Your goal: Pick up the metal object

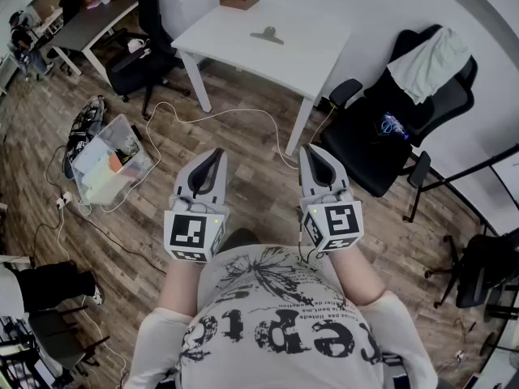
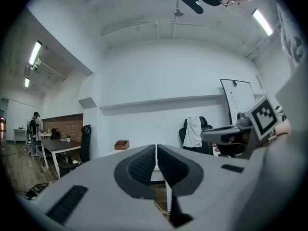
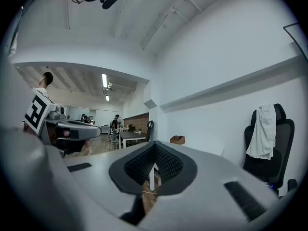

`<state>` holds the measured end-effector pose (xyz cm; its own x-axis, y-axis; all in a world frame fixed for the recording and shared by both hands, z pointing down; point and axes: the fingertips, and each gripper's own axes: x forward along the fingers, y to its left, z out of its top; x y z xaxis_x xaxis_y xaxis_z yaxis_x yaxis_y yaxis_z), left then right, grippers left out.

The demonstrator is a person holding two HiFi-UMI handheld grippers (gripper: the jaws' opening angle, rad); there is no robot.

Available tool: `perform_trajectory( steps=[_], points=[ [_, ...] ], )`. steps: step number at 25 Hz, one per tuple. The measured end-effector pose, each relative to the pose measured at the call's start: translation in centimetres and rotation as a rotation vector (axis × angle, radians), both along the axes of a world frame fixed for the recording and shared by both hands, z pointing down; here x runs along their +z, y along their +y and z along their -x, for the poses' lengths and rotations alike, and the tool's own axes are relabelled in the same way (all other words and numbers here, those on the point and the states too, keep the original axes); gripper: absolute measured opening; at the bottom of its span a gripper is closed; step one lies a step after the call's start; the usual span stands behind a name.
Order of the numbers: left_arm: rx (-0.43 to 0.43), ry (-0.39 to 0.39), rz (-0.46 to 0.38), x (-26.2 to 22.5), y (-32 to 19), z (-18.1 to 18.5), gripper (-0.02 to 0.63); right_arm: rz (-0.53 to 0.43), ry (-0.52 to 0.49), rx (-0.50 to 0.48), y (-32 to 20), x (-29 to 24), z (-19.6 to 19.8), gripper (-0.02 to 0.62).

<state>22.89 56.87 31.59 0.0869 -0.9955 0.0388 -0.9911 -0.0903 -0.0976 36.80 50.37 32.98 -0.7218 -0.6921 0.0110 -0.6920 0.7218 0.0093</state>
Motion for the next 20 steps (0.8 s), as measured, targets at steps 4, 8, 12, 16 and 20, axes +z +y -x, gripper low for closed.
perform_trajectory(
  steps=[4, 8, 12, 16, 20],
  points=[
    [0.005, -0.003, -0.006, -0.1, -0.5, 0.1, 0.012, 0.005, 0.004, -0.013, -0.2, 0.3, 0.6, -0.009],
    [0.008, 0.0, 0.002, 0.2, -1.0, 0.1, 0.012, 0.017, 0.007, -0.022, -0.6, 0.6, 0.9, -0.009],
    [0.008, 0.003, 0.01, 0.5, -2.1, 0.4, 0.012, 0.048, 0.003, -0.033, -1.5, 1.4, 1.5, -0.009],
    [0.006, 0.003, 0.035, 1.3, -3.3, 1.3, 0.012, 0.086, 0.013, -0.013, -3.2, 2.7, 2.1, -0.009],
    [-0.008, 0.017, 0.057, 2.4, -5.2, 3.9, 0.012, 0.129, 0.02, -0.004, -5.7, 4.0, 4.1, -0.009]
  ],
)
